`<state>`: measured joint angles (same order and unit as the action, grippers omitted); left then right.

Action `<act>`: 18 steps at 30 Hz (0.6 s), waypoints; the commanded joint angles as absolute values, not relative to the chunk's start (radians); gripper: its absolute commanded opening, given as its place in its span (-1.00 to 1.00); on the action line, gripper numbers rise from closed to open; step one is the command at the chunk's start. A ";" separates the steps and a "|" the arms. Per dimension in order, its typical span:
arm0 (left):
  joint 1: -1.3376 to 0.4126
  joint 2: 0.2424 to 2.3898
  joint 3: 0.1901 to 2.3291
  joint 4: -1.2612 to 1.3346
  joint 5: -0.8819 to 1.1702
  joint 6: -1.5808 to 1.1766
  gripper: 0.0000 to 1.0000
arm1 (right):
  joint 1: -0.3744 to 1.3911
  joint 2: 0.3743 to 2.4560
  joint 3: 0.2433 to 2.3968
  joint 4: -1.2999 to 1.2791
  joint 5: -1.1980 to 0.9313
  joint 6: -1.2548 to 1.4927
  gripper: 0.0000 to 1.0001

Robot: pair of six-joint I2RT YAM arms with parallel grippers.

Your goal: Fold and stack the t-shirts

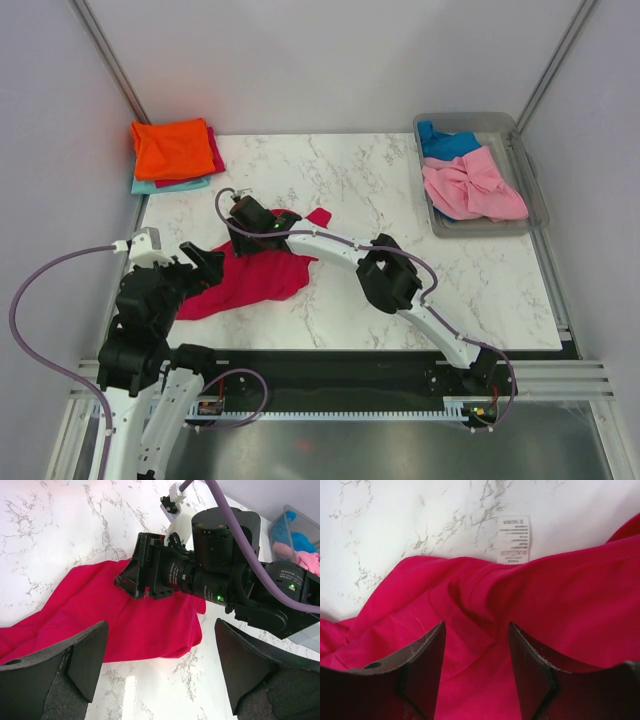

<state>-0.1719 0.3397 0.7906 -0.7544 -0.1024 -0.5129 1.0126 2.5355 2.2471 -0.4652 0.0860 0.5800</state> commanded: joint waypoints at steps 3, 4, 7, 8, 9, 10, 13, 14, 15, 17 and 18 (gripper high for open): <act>-0.132 0.350 0.796 -0.726 -0.052 -0.469 0.89 | 1.002 2.540 2.249 -0.454 0.101 0.586 0.18; -0.123 0.348 0.793 -0.719 -0.043 -0.468 0.89 | 1.002 2.542 2.247 -0.454 0.100 0.594 0.16; -0.092 0.351 0.790 -0.713 -0.018 -0.462 0.89 | 1.006 2.542 2.241 -0.448 0.092 0.598 0.09; -0.092 0.351 0.790 -0.712 -0.015 -0.462 0.89 | 1.008 2.539 2.240 -0.446 0.091 0.600 0.07; -0.092 0.350 0.790 -0.710 -0.015 -0.462 0.89 | 1.009 2.540 2.237 -0.445 0.083 0.601 0.05; -0.092 0.350 0.790 -0.710 -0.015 -0.462 0.89 | 1.014 2.540 2.230 -0.439 0.080 0.609 0.04; -0.091 0.344 0.788 -0.710 -0.017 -0.462 0.89 | 1.022 2.545 2.218 -0.433 0.067 0.615 -0.03; -0.087 0.338 0.788 -0.710 -0.018 -0.462 0.89 | 1.026 2.542 2.211 -0.431 0.067 0.621 -0.04; -0.086 0.336 0.788 -0.712 -0.020 -0.462 0.89 | 1.029 2.542 2.206 -0.431 0.067 0.621 -0.05; -0.083 0.331 0.787 -0.710 -0.020 -0.463 0.89 | 1.034 2.536 2.191 -0.430 0.071 0.624 -0.08; -0.083 0.331 0.787 -0.710 -0.021 -0.463 0.89 | 1.034 2.530 2.183 -0.430 0.077 0.623 -0.11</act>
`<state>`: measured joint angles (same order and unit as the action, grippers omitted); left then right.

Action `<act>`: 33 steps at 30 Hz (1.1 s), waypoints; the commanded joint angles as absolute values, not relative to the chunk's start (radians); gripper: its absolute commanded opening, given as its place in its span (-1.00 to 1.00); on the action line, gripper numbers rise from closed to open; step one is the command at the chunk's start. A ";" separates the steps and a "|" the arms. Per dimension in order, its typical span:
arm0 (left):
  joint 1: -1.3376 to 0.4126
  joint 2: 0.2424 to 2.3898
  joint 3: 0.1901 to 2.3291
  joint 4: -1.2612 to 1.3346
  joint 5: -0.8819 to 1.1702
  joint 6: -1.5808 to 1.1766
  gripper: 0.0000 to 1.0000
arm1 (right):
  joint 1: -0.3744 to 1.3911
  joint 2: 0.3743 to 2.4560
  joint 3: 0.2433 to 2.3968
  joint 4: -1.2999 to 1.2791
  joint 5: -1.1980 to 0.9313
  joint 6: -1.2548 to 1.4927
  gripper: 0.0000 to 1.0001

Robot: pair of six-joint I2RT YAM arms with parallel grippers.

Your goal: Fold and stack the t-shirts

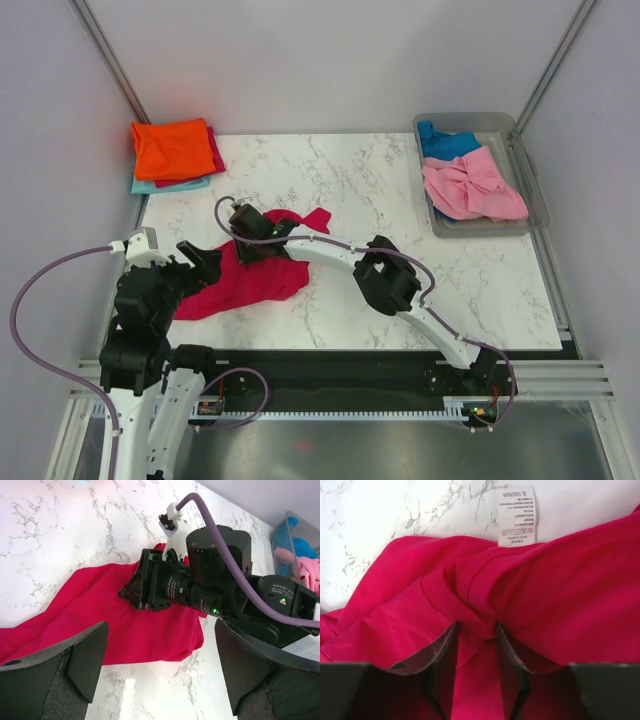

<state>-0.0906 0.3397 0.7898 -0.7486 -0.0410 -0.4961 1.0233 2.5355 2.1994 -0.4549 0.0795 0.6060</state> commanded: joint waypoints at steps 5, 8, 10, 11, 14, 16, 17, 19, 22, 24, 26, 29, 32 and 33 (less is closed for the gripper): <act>-0.081 0.333 0.785 -0.712 -0.017 -0.463 0.89 | 1.034 2.485 2.137 -0.431 0.127 0.618 -0.32; -0.081 0.333 0.785 -0.712 -0.017 -0.465 0.89 | 1.035 2.461 2.129 -0.442 0.158 0.615 -0.43; -0.081 0.333 0.785 -0.710 -0.017 -0.465 0.89 | 1.034 2.450 2.129 -0.457 0.167 0.612 -0.54; -0.081 0.331 0.785 -0.710 -0.017 -0.465 0.89 | 1.035 2.441 2.129 -0.462 0.172 0.612 -0.56; -0.081 0.330 0.785 -0.710 -0.018 -0.465 0.88 | 1.035 2.419 2.131 -0.489 0.173 0.617 -0.56; -0.081 0.330 0.784 -0.710 -0.018 -0.466 0.88 | 1.035 2.399 2.126 -0.505 0.178 0.620 -0.81; -0.081 0.330 0.784 -0.710 -0.017 -0.466 0.88 | 1.035 2.392 2.122 -0.506 0.178 0.621 -0.87; -0.081 0.331 0.784 -0.710 -0.017 -0.466 0.88 | 1.040 2.370 2.118 -0.517 0.184 0.621 -1.00; -0.081 0.333 0.784 -0.710 -0.018 -0.466 0.88 | 1.046 2.336 2.134 -0.552 0.204 0.623 -1.00; -0.081 0.333 0.784 -0.710 -0.017 -0.466 0.88 | 1.048 2.315 2.149 -0.578 0.216 0.617 -1.00; -0.080 0.336 0.784 -0.710 -0.018 -0.466 0.88 | 1.049 2.270 2.158 -0.597 0.224 0.603 -1.00; -0.080 0.341 0.784 -0.710 -0.018 -0.466 0.88 | 1.051 2.183 2.169 -0.626 0.258 0.580 -1.00; -0.077 0.344 0.784 -0.710 -0.020 -0.468 0.88 | 1.051 2.090 2.198 -0.682 0.288 0.543 -1.00; -0.077 0.347 0.784 -0.710 -0.020 -0.468 0.88 | 1.051 2.067 2.219 -0.719 0.299 0.525 -1.00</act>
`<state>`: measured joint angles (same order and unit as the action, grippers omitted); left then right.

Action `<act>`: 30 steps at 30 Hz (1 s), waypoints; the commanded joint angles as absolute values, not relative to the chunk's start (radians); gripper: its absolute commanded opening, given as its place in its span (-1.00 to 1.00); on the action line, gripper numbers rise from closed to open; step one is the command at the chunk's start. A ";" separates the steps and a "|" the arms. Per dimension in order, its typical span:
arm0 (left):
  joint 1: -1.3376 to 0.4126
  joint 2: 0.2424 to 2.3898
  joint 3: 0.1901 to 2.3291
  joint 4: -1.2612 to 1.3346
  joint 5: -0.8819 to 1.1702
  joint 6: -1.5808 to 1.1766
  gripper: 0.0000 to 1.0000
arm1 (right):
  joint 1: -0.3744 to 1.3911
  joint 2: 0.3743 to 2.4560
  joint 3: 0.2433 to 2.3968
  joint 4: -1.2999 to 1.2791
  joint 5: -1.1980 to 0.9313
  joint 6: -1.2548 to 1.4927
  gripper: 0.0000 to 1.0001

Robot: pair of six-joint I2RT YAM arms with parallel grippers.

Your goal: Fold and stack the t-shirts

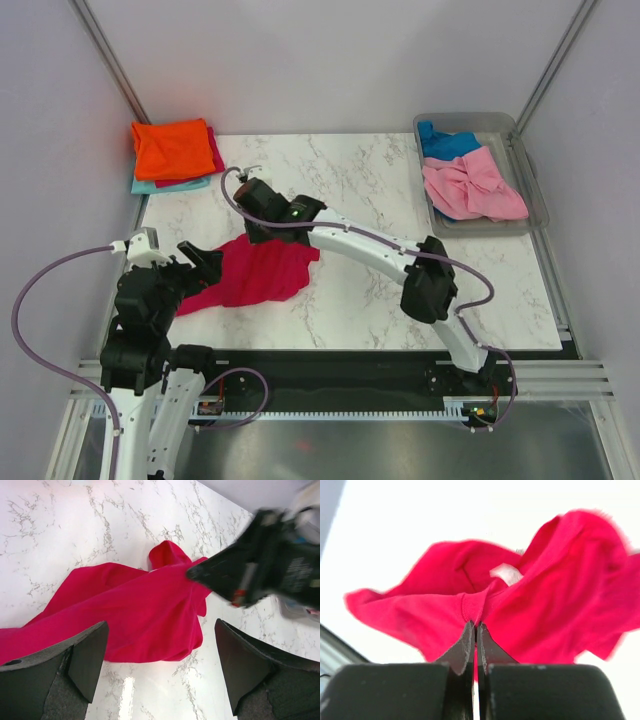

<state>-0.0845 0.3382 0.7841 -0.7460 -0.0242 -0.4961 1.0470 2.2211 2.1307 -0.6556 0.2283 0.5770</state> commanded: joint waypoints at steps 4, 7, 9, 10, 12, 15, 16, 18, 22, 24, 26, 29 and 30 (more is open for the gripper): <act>-0.071 0.354 0.785 -0.712 -0.021 -0.469 0.88 | 1.048 1.849 2.194 -0.805 0.457 0.492 -1.00; -0.071 0.360 0.785 -0.713 -0.021 -0.469 0.88 | 1.029 1.635 2.019 -0.805 0.551 0.503 -1.00; -0.071 0.367 0.787 -0.710 -0.018 -0.468 0.88 | 1.013 1.519 1.816 -0.819 0.654 0.531 -1.00; -0.071 0.371 0.787 -0.712 -0.009 -0.466 0.88 | 1.000 1.399 1.731 -0.831 0.701 0.604 -1.00; -0.071 0.391 0.787 -0.706 0.004 -0.462 0.88 | 0.912 1.216 1.452 -0.856 0.718 0.691 -1.00; -0.071 0.446 0.785 -0.687 0.110 -0.450 0.86 | 0.774 1.038 1.051 -0.809 0.553 0.790 0.54; -0.071 0.468 0.785 -0.687 0.115 -0.448 0.86 | 0.755 1.017 1.049 -0.795 0.523 0.790 0.96; -0.071 0.512 0.792 -0.687 0.121 -0.443 0.86 | 0.736 1.002 0.936 -0.795 0.489 0.814 0.96; -0.071 0.522 0.788 -0.684 0.130 -0.442 0.85 | 0.741 0.989 0.905 -0.760 0.422 0.809 0.96; -0.071 0.515 0.784 -0.680 0.130 -0.442 0.85 | 0.770 1.000 0.916 -0.683 0.376 0.805 0.96; -0.071 0.512 0.782 -0.680 0.130 -0.442 0.85 | 0.808 1.046 0.952 -0.643 0.368 0.805 0.93; -0.071 0.520 0.781 -0.678 0.133 -0.440 0.85 | 0.897 1.216 1.038 -0.597 0.376 0.796 0.91; -0.071 0.519 0.782 -0.678 0.135 -0.440 0.85 | 0.926 1.309 1.061 -0.589 0.379 0.790 0.91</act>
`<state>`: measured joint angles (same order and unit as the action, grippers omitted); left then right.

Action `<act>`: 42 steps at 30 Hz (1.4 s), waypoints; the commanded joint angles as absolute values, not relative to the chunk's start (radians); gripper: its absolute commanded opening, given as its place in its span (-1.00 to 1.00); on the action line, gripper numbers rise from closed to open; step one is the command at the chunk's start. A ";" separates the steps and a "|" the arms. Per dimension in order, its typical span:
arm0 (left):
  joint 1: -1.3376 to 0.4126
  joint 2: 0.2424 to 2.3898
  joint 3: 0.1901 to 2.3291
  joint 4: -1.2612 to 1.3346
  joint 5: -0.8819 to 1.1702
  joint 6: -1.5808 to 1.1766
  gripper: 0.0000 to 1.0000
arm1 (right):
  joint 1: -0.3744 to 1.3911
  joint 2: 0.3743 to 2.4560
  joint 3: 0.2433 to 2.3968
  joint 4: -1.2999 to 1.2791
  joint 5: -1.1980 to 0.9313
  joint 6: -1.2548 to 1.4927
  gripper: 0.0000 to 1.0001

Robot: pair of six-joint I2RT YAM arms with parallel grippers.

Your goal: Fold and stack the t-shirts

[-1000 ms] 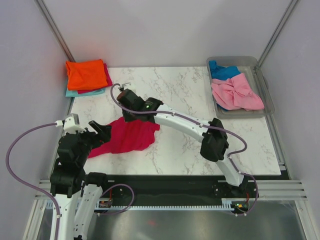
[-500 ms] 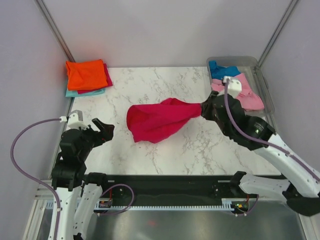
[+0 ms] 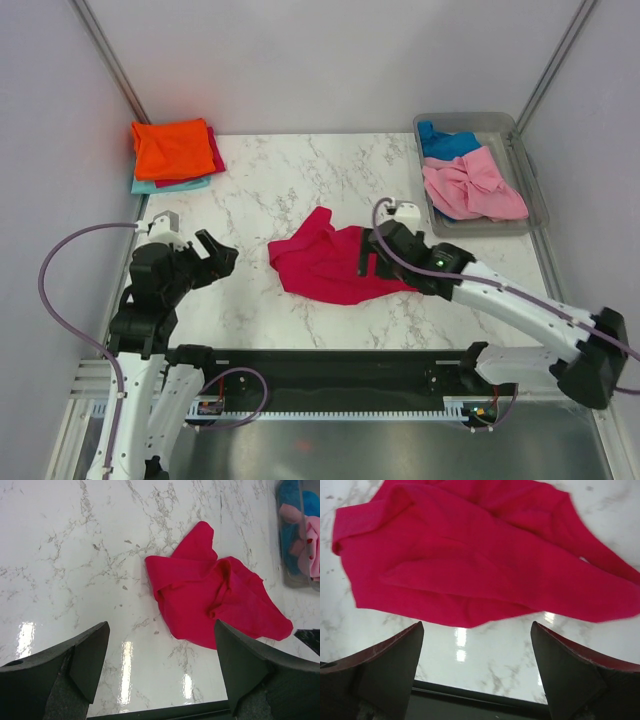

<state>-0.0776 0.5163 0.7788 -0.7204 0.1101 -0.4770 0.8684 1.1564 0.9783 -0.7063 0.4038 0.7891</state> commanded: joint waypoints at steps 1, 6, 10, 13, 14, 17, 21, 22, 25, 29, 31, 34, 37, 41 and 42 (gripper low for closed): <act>-0.071 0.520 0.781 -0.678 0.140 -0.440 0.85 | 0.937 1.354 1.080 -0.578 0.380 0.781 0.91; -0.071 0.505 0.781 -0.670 0.155 -0.436 0.85 | 0.945 1.596 1.204 -0.486 0.331 0.759 0.84; -0.071 0.488 0.778 -0.666 0.169 -0.433 0.85 | 0.951 1.742 1.334 -0.486 0.298 0.730 0.81; -0.071 0.480 0.776 -0.664 0.172 -0.431 0.86 | 0.957 1.828 1.425 -0.509 0.293 0.713 0.79; -0.071 0.477 0.776 -0.663 0.173 -0.430 0.86 | 0.959 1.845 1.452 -0.520 0.296 0.715 0.78; -0.071 0.468 0.775 -0.660 0.178 -0.430 0.86 | 0.962 1.888 1.476 -0.528 0.293 0.716 0.71; -0.071 0.456 0.773 -0.660 0.178 -0.428 0.86 | 0.966 1.910 1.474 -0.554 0.307 0.733 0.59; -0.071 0.454 0.773 -0.660 0.178 -0.428 0.86 | 0.968 1.908 1.470 -0.560 0.316 0.742 0.57; -0.071 0.448 0.773 -0.657 0.178 -0.428 0.86 | 0.977 1.899 1.442 -0.568 0.327 0.752 0.48; -0.071 0.446 0.772 -0.657 0.179 -0.428 0.86 | 0.983 1.904 1.425 -0.584 0.341 0.756 0.04; -0.071 0.443 0.772 -0.657 0.178 -0.428 0.86 | 0.985 1.902 1.417 -0.591 0.353 0.759 -0.16; -0.071 0.442 0.772 -0.658 0.176 -0.428 0.86 | 0.989 1.891 1.396 -0.594 0.354 0.764 -0.41; -0.071 0.440 0.772 -0.657 0.175 -0.428 0.86 | 0.997 1.872 1.365 -0.592 0.357 0.773 -0.60; -0.071 0.445 0.772 -0.657 0.170 -0.428 0.86 | 1.002 1.830 1.325 -0.597 0.388 0.776 -1.00; -0.071 0.448 0.772 -0.657 0.170 -0.428 0.86 | 1.002 1.806 1.322 -0.600 0.396 0.776 -1.00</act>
<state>-0.0780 0.4480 0.7784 -0.6994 0.1604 -0.4656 0.9939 1.8961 1.3369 -0.5816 0.3458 0.7654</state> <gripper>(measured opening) 0.929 0.008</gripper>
